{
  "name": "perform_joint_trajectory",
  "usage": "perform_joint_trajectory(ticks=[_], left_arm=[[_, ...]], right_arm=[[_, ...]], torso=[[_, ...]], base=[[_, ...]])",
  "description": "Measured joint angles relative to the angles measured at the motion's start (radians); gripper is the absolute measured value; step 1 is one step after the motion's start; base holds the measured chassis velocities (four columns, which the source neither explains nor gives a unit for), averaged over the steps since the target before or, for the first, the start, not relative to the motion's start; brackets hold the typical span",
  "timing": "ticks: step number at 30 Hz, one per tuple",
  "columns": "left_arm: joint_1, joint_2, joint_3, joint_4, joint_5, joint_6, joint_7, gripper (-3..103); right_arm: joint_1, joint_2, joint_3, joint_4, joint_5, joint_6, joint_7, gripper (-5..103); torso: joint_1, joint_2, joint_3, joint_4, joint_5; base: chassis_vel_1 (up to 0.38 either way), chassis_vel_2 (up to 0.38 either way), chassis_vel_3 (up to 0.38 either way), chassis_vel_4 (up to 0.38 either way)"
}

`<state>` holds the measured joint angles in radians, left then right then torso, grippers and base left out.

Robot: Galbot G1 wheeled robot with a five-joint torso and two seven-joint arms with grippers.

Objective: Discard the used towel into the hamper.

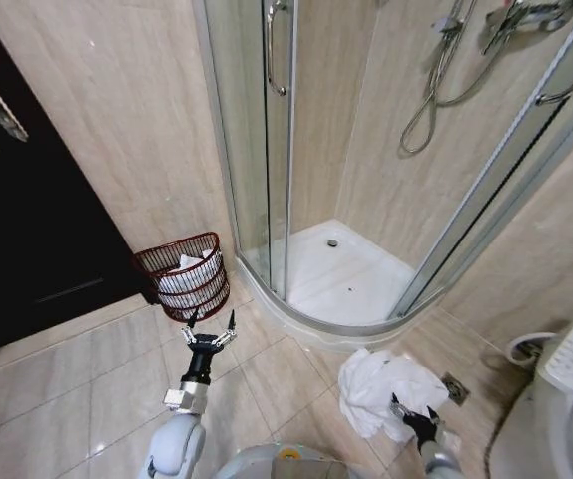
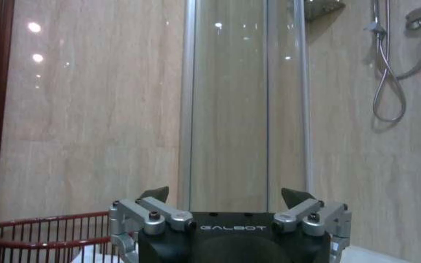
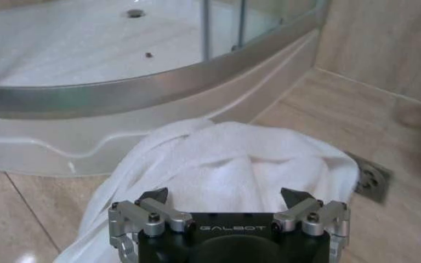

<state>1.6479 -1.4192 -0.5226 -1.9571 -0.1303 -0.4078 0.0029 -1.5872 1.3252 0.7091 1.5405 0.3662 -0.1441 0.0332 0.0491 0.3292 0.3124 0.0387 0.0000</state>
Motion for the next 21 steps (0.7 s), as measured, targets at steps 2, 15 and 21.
perform_joint_trajectory(ticks=[2,15,21], left_arm=[[0.000,0.002,-0.001,0.002,0.000,0.001,0.000,100],[-0.017,0.011,0.006,0.006,0.006,0.034,0.000,100],[-0.023,0.014,0.005,0.005,0.007,0.043,0.000,100]], right_arm=[[0.030,-0.005,0.000,-0.023,-0.028,0.007,-0.024,100],[0.188,-0.036,-0.009,-0.188,0.002,-0.188,-0.160,100],[0.264,-0.038,-0.018,-0.266,-0.018,-0.218,-0.191,100]], torso=[[0.000,0.000,0.000,0.0000,0.0004],[0.001,0.001,0.001,-0.0002,-0.0003],[0.001,0.002,0.001,-0.0001,-0.0002]], base=[[0.000,0.000,0.000,0.000],[0.000,0.000,0.000,0.000],[0.000,0.000,0.000,0.000]])
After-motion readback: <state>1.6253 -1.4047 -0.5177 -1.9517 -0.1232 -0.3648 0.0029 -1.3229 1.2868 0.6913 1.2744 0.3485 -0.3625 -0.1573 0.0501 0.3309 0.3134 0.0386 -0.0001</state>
